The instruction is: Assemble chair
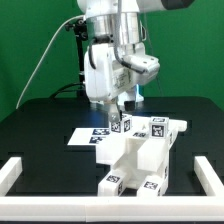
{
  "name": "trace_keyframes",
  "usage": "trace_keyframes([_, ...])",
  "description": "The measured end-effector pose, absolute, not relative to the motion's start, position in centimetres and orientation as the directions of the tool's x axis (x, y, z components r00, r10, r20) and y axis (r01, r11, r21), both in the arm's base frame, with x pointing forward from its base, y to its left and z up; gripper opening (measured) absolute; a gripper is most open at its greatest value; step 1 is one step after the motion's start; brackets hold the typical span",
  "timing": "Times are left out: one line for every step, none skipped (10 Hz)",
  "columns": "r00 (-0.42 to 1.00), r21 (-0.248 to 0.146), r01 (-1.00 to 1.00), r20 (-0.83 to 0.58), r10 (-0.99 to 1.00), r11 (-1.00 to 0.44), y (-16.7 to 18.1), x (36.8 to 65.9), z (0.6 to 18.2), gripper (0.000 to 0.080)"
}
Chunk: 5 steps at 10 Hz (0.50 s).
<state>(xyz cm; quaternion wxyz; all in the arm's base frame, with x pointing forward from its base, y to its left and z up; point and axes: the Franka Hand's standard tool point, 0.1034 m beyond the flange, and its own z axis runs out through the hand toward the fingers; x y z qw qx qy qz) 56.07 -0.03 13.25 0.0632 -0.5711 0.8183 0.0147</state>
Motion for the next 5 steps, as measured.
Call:
trace_keyframes([-0.336,-0.046,-0.937,-0.158,-0.928,0.347,0.6,56.3,15.1,0.0649])
trace_keyframes([-0.342,-0.046,-0.933,-0.186,-0.921,0.356,1.0,56.6,16.6,0.0649])
trace_keyframes([-0.362,-0.032,-0.926,-0.199,-0.911,0.375,1.3,56.8,17.4,0.0649])
trace_keyframes([-0.352,-0.038,-0.93,-0.193,-0.916,0.365,1.2,56.9,17.1,0.0649])
trace_keyframes([-0.352,-0.036,-0.93,-0.19,-0.917,0.365,1.2,56.8,16.9,0.0649])
